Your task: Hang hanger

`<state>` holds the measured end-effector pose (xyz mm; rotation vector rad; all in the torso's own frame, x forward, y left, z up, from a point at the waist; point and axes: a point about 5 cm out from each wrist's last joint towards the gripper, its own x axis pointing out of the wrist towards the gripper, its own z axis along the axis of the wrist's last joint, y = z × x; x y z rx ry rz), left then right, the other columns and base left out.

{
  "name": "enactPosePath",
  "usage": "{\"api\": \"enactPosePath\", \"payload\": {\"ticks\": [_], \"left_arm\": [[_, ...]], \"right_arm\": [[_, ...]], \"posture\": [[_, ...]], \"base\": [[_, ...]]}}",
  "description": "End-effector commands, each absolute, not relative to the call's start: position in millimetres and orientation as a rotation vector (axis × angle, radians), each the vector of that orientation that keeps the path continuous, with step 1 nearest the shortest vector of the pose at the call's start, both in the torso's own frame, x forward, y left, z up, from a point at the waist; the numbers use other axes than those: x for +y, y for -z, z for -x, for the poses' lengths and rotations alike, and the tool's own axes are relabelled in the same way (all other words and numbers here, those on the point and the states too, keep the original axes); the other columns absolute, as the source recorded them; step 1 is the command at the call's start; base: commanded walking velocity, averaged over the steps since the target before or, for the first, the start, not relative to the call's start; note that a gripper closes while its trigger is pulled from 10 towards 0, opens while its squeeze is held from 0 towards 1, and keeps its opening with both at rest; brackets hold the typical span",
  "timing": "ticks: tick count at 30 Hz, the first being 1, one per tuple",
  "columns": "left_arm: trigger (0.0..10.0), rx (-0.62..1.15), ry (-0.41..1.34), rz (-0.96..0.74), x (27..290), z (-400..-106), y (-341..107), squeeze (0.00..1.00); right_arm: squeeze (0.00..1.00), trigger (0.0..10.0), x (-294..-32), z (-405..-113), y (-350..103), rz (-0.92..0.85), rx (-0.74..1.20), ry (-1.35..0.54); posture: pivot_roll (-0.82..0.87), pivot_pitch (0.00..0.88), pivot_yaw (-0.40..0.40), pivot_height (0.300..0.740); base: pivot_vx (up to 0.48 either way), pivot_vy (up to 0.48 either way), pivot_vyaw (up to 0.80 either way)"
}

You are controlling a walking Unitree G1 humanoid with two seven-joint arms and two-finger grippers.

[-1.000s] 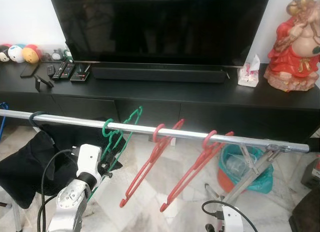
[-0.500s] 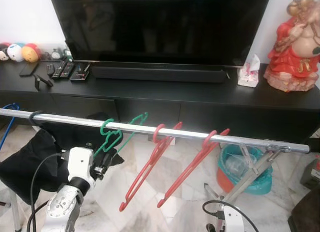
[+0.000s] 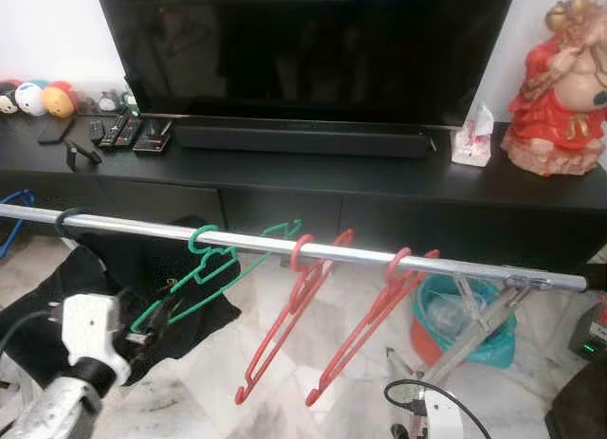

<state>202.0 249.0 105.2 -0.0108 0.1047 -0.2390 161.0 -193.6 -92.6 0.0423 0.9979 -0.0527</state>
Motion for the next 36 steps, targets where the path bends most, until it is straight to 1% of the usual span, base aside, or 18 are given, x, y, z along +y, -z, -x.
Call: {"api": "enactPosePath", "payload": {"ticks": [1, 2, 3, 6, 7, 8, 9, 10, 12, 17, 19, 20, 23, 24, 25, 27, 30, 36], "left_arm": [[10.0, 0.129, 0.271, 0.020, 252.9, -197.7, -107.4, 0.00], [10.0, 0.159, 0.259, -0.008, 259.9, -195.9, -103.1, 0.00], [10.0, 0.159, 0.259, -0.008, 259.9, -195.9, -103.1, 0.00], [10.0, 0.233, 0.153, -0.057, 279.8, -191.8, -89.3, 0.00], [10.0, 0.235, 0.148, -0.057, 280.5, -191.5, -89.1, 0.00], [10.0, 0.257, 0.088, -0.066, 286.6, -190.2, -83.6, 0.00], [10.0, 0.257, 0.088, -0.066, 286.6, -190.2, -83.6, 0.00], [10.0, 0.317, -0.041, -0.094, 299.7, -184.2, -66.0, 0.00], [10.0, 0.409, -0.092, -0.099, 305.0, -173.7, -44.7, 0.00], [10.0, 0.560, -0.107, -0.105, 298.0, -156.2, -11.2, 0.00], [10.0, 0.575, -0.106, -0.109, 296.5, -154.7, -7.8, 0.00], [10.0, 0.625, -0.143, -0.099, 296.4, -149.5, 4.9, 0.00], [10.0, 0.675, -0.163, -0.089, 293.5, -144.6, 23.1, 0.00], [10.0, 0.712, -0.144, -0.078, 289.8, -143.4, 30.8, 0.00], [10.0, 0.712, -0.144, -0.078, 289.8, -143.4, 30.8, 0.00], [10.0, 0.780, -0.087, -0.027, 279.0, -141.4, 44.6, 0.00], [10.0, 0.824, -0.050, -0.028, 268.3, -142.4, 55.8, 0.00], [10.0, 0.926, -0.094, -0.046, 264.6, -143.9, 73.3, 0.00]], "right_arm": [[0.00, 10.0, -194.1, -160.3, 93.0, -0.050, 1.003, 0.066], [0.00, 10.0, -194.0, -160.3, 93.0, -0.053, 1.003, 0.070], [0.00, 10.0, -194.0, -160.3, 93.0, -0.053, 1.003, 0.070], [0.00, 10.0, -193.8, -160.5, 93.0, -0.058, 1.001, 0.078], [0.00, 10.0, -193.8, -160.5, 93.0, -0.058, 1.001, 0.079], [0.00, 10.0, -193.8, -160.4, 93.1, -0.059, 1.001, 0.082], [0.00, 10.0, -193.8, -160.4, 93.1, -0.059, 1.001, 0.082], [0.00, 10.0, -194.0, -160.3, 93.1, -0.060, 1.002, 0.089], [0.00, 10.0, -193.8, -160.4, 93.1, -0.059, 1.003, 0.091], [0.00, 10.0, -193.9, -160.2, 93.3, -0.058, 1.006, 0.093], [0.00, 10.0, -193.9, -160.2, 93.3, -0.058, 1.006, 0.094], [0.00, 10.0, -194.0, -160.0, 93.4, -0.061, 1.006, 0.100], [0.00, 10.0, -194.1, -160.1, 93.3, -0.063, 1.005, 0.104], [0.00, 10.0, -194.2, -160.3, 93.3, -0.064, 1.005, 0.105], [0.00, 10.0, -194.2, -160.3, 93.3, -0.064, 1.005, 0.105], [0.00, 10.0, -194.2, -160.3, 93.3, -0.063, 1.006, 0.105], [0.00, 10.0, -194.2, -160.5, 93.3, -0.061, 1.008, 0.106], [0.00, 10.0, -193.5, -160.7, 93.3, -0.068, 1.005, 0.116]], "posture": [[-0.10, 0.000, -0.009, 0.740], [-0.10, 0.000, -0.009, 0.740], [-0.10, 0.000, -0.009, 0.740], [-0.10, 0.000, -0.006, 0.740], [-0.10, 0.000, -0.006, 0.740], [-0.10, 0.000, -0.003, 0.740], [-0.10, 0.000, -0.003, 0.740], [-0.10, 0.000, -0.002, 0.740], [-0.10, 0.000, -0.002, 0.740], [-0.10, 0.000, -0.002, 0.740], [-0.10, 0.000, -0.002, 0.740], [-0.10, 0.000, -0.002, 0.740], [-0.11, 0.000, -0.001, 0.740], [-0.11, 0.000, -0.001, 0.740], [-0.11, 0.000, -0.001, 0.740], [-0.11, 0.000, -0.001, 0.740], [-0.11, 0.000, -0.007, 0.740], [-0.13, 0.000, -0.007, 0.740]], "base": [[0.000, 0.000, 0.00], [0.000, 0.000, 0.00], [0.000, 0.000, 0.00], [0.000, 0.000, 0.00], [0.000, 0.000, 0.00], [0.000, 0.000, 0.00], [0.000, 0.000, 0.00], [0.000, 0.000, 0.00], [0.000, 0.000, 0.00], [0.000, 0.000, 0.00], [0.000, 0.000, 0.00], [0.000, 0.000, 0.00], [0.000, 0.000, 0.00], [0.000, 0.000, 0.00], [0.000, 0.000, 0.00], [0.000, 0.000, 0.00], [0.000, 0.000, 0.00], [0.000, 0.000, 0.00]]}}
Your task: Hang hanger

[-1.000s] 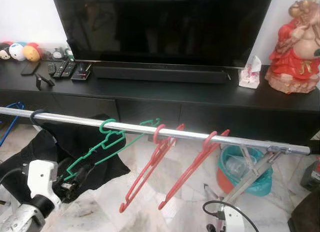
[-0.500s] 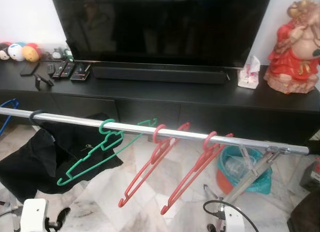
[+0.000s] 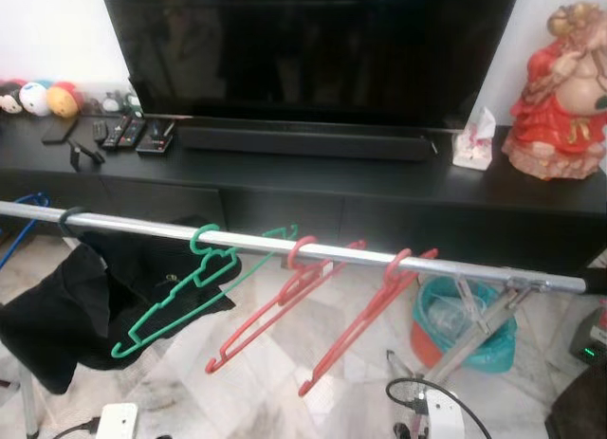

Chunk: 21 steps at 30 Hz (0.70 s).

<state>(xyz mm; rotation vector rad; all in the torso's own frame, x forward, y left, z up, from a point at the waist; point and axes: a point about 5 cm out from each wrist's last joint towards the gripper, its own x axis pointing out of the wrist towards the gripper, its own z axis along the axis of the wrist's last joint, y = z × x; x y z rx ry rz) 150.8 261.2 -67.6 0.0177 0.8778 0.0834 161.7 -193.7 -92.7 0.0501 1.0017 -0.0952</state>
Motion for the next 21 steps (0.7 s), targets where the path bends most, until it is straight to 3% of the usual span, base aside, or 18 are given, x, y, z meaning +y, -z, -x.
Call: {"api": "enactPosePath", "payload": {"ticks": [1, 16, 21], "left_arm": [[10.0, 0.952, -0.085, -0.067, 265.2, -143.0, 75.4, 0.00], [10.0, 0.967, -0.072, -0.106, 260.7, -172.1, 70.7, 0.00], [10.0, 0.984, -0.069, -0.104, 260.9, -169.6, 72.5, 0.00]], "right_arm": [[0.00, 10.0, -193.5, -160.6, 93.3, -0.070, 1.005, 0.121], [0.00, 10.0, -194.4, -157.7, 94.4, -0.072, 1.010, 0.135], [0.00, 10.0, -193.9, -157.1, 94.7, -0.078, 1.008, 0.145]], "posture": [[-0.13, 0.000, -0.007, 0.740], [-0.15, 0.000, -0.011, 0.740], [-0.15, 0.000, -0.009, 0.740]], "base": [[0.000, 0.000, 0.00], [0.000, 0.000, 0.00], [0.000, 0.000, 0.00]]}}
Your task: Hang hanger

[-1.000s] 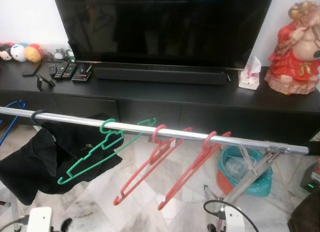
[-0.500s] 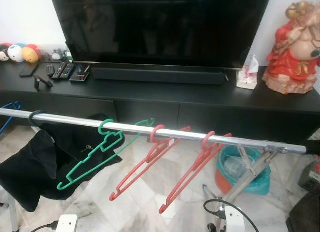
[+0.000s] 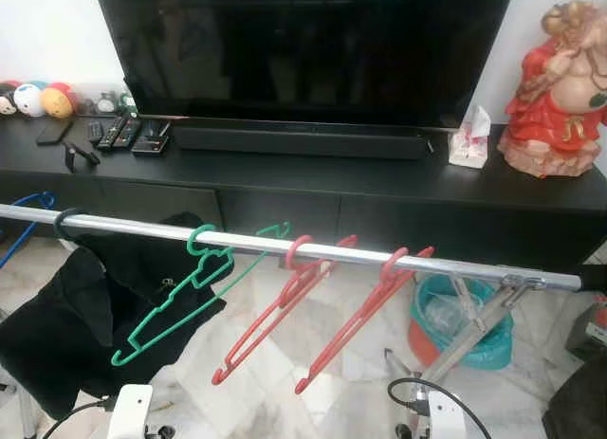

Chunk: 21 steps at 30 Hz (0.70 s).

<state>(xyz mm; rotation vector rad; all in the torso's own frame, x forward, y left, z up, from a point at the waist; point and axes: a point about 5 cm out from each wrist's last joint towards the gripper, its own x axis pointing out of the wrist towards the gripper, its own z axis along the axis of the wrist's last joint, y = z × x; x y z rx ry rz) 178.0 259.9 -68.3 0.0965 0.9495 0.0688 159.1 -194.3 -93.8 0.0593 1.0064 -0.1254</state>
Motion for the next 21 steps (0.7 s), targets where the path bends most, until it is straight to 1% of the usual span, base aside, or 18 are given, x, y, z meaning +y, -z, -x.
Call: {"api": "enactPosePath", "payload": {"ticks": [1, 9, 11, 12, 16, 21], "left_arm": [[10.0, 0.984, -0.069, -0.104, 260.9, -169.6, 72.5, 0.00], [10.0, 1.022, -0.079, -0.128, 270.9, -161.0, 73.3, 0.00], [10.0, 1.022, -0.076, -0.127, 269.2, -160.7, 74.0, 0.00], [10.0, 1.017, -0.059, -0.124, 259.1, -159.0, 78.0, 0.00], [10.0, 1.012, -0.046, -0.123, 254.2, -158.4, 79.5, 0.00], [10.0, 1.003, -0.036, -0.121, 253.5, -159.3, 79.2, 0.00]], "right_arm": [[0.00, 10.0, -193.9, -157.1, 94.7, -0.078, 1.008, 0.145], [0.00, 10.0, -193.1, -155.5, 95.5, -0.076, 1.016, 0.143], [0.00, 10.0, -193.1, -155.3, 95.5, -0.077, 1.016, 0.144], [0.00, 10.0, -193.2, -154.9, 95.7, -0.077, 1.017, 0.145], [0.00, 10.0, -193.1, -154.1, 96.0, -0.081, 1.020, 0.149], [0.00, 10.0, -193.0, -153.4, 96.4, -0.086, 1.024, 0.154]], "posture": [[-0.15, 0.000, -0.009, 0.740], [-0.15, 0.000, -0.006, 0.740], [-0.15, 0.000, -0.006, 0.740], [-0.15, 0.000, -0.006, 0.740], [-0.16, 0.000, -0.005, 0.740], [-0.16, 0.000, -0.003, 0.740]], "base": [[0.000, 0.000, 0.00], [0.000, 0.000, 0.00], [0.000, 0.000, 0.00], [0.000, 0.000, 0.00], [0.000, 0.000, 0.00], [0.000, 0.000, -0.79]]}}
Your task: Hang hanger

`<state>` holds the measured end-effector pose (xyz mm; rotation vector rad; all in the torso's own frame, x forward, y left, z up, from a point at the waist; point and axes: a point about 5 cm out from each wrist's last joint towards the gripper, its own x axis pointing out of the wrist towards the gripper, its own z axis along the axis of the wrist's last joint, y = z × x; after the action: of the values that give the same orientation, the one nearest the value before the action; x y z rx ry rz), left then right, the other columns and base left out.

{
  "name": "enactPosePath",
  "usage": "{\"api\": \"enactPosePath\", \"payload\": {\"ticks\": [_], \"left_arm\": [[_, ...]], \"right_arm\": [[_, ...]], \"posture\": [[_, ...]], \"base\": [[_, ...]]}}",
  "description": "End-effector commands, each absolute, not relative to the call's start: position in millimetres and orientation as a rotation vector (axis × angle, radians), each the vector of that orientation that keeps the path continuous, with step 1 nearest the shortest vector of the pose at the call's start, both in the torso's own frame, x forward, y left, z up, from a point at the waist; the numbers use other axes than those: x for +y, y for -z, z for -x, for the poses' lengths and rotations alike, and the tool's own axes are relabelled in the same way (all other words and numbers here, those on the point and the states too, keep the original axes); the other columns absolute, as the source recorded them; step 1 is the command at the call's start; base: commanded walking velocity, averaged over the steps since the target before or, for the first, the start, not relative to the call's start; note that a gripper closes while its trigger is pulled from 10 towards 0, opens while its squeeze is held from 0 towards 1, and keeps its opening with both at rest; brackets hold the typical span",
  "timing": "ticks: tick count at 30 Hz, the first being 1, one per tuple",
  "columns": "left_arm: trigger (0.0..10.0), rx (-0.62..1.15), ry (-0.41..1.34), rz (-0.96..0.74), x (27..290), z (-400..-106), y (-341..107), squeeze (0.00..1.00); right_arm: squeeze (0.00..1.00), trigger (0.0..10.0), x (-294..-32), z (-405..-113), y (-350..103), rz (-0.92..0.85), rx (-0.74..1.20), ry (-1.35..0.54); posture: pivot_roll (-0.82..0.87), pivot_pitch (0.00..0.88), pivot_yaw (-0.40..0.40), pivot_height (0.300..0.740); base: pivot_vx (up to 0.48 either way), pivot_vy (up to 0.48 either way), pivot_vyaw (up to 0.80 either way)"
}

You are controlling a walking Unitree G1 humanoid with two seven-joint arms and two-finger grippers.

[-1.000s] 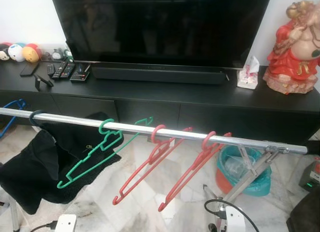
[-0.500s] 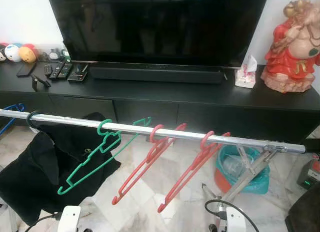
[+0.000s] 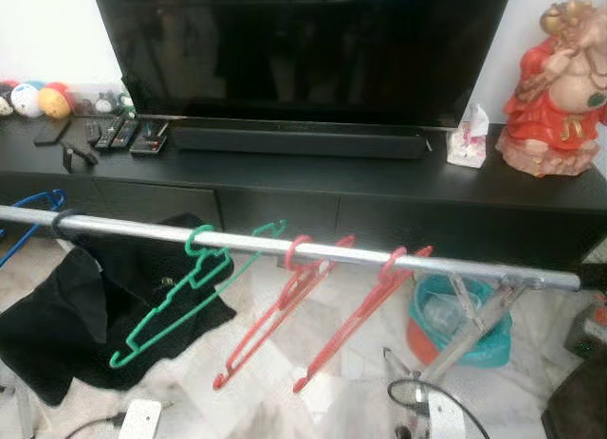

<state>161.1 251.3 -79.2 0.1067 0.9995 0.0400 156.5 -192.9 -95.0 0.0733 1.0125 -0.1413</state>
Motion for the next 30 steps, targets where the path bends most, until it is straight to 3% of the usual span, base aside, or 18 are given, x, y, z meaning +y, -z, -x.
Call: {"api": "enactPosePath", "payload": {"ticks": [1, 9, 13, 18, 27, 30], "left_arm": [[10.0, 1.003, -0.036, -0.121, 253.5, -159.3, 79.2, 0.00], [10.0, 1.013, -0.026, -0.127, 252.5, -154.9, 81.2, 0.00], [10.0, 1.014, -0.024, -0.125, 252.7, -153.5, 81.6, 0.00], [10.0, 1.015, -0.024, -0.122, 252.6, -153.3, 81.8, 0.00], [10.0, 1.011, -0.018, -0.118, 251.3, -153.0, 82.1, 0.00], [10.0, 1.008, -0.015, -0.125, 251.2, -153.2, 82.0, 0.00]], "right_arm": [[0.00, 10.0, -193.0, -153.4, 96.4, -0.086, 1.024, 0.154], [0.00, 10.0, -193.0, -153.7, 96.2, -0.091, 1.018, 0.160], [0.00, 10.0, -192.9, -153.3, 96.4, -0.095, 1.021, 0.163], [0.00, 10.0, -192.8, -153.5, 96.3, -0.098, 1.020, 0.160], [0.00, 10.0, -192.6, -154.3, 96.0, -0.103, 1.015, 0.166], [0.00, 10.0, -192.5, -154.2, 96.1, -0.102, 1.017, 0.166]], "posture": [[-0.16, 0.000, -0.003, 0.740], [-0.16, 0.000, -0.003, 0.740], [-0.16, 0.000, -0.004, 0.740], [-0.15, 0.000, -0.004, 0.740], [-0.15, 0.000, -0.005, 0.740], [-0.15, 0.000, -0.004, 0.740]], "base": [[0.000, 0.000, -0.80], [0.000, 0.039, 0.00], [0.000, 0.309, 0.00], [0.000, 0.430, -0.79], [0.000, 0.387, 0.00], [0.000, 0.000, 0.00]]}}
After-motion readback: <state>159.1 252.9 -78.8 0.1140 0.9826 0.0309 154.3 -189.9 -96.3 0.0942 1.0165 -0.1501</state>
